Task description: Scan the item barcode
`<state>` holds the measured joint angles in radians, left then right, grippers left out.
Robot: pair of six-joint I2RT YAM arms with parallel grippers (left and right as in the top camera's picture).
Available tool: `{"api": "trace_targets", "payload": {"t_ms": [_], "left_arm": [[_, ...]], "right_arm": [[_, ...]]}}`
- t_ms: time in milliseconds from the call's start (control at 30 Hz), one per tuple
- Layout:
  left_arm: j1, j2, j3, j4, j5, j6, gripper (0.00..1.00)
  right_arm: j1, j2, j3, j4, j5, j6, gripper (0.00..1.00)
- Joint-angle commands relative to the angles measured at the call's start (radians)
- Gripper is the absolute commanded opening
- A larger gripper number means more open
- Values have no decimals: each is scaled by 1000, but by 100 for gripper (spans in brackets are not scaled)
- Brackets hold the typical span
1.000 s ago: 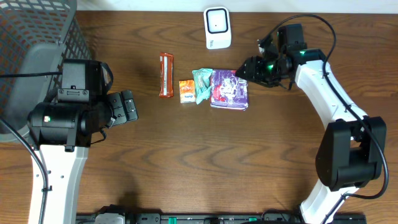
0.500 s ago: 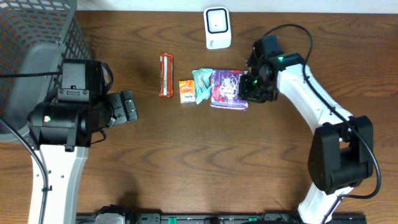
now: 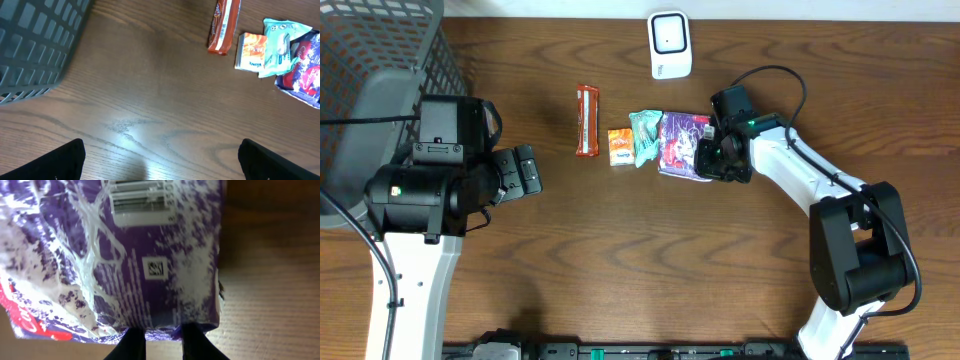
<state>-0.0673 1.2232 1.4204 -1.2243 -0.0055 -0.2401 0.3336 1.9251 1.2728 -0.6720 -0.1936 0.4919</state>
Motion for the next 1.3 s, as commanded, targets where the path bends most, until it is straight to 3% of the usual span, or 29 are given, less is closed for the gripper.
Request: {"api": "trace_targets", "payload": {"t_ms": [0,233,467,567,800,1033,1100,1167,1200,1267], "left_arm": [[1,-2,4,-2,-2,-13,98],[1,-2,4,-2,-2,-13,98],[1,-2,4,-2,-2,-13,98],[1,-2,4,-2,-2,-13,98],[1,-2,4,-2,-2,-13,98],[1,-2,4,-2,-2,-13,98],[1,-2,4,-2,-2,-13,98],[1,-2,4,-2,-2,-13,98],[1,-2,4,-2,-2,-13,98],[1,-2,4,-2,-2,-13,98]], "right_arm": [[-20,11,-17,17,150,39,17],[-91,11,-13,18,183,15,16],[-109,10,38,-6,93,4,24],[-108,10,83,-37,64,4,35],[-106,10,257,-249,58,-49,51],[-88,10,369,-396,-130,-101,64],[-79,11,367,-396,-188,-102,84],[-66,11,367,-395,-209,-108,95],[-59,11,367,-395,-209,-108,99],[-41,11,367,-394,-208,-109,99]]}}
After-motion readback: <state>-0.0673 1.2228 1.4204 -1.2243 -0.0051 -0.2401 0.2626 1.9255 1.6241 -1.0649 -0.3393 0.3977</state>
